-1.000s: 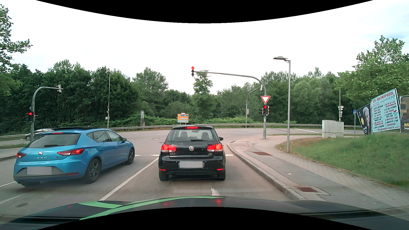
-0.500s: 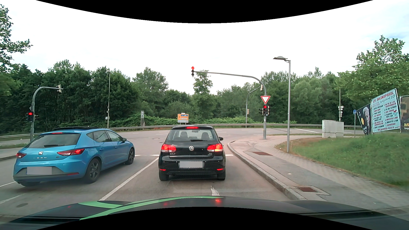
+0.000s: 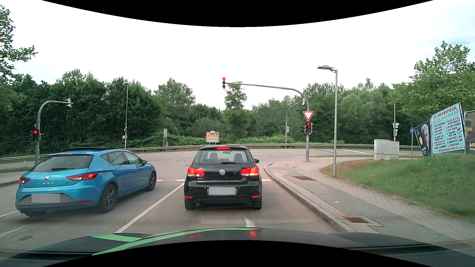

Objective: Follow the waypoints while adhering to traffic rules and regulations

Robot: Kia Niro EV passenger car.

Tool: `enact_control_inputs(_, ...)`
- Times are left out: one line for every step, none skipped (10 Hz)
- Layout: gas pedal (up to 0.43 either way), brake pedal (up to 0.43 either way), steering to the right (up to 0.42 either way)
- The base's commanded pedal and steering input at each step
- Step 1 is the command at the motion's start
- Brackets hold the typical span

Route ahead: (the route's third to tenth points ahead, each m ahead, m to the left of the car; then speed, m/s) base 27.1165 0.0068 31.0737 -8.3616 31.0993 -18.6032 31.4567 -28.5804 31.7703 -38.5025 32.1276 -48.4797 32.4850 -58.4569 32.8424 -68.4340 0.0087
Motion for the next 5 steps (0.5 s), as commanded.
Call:
enact_control_inputs(0.000, 0.415, -0.017)
enact_control_inputs(0.000, 0.415, -0.017)
enact_control_inputs(0.000, 0.415, -0.017)
enact_control_inputs(0.000, 0.415, -0.017)
enact_control_inputs(0.000, 0.415, -0.017)
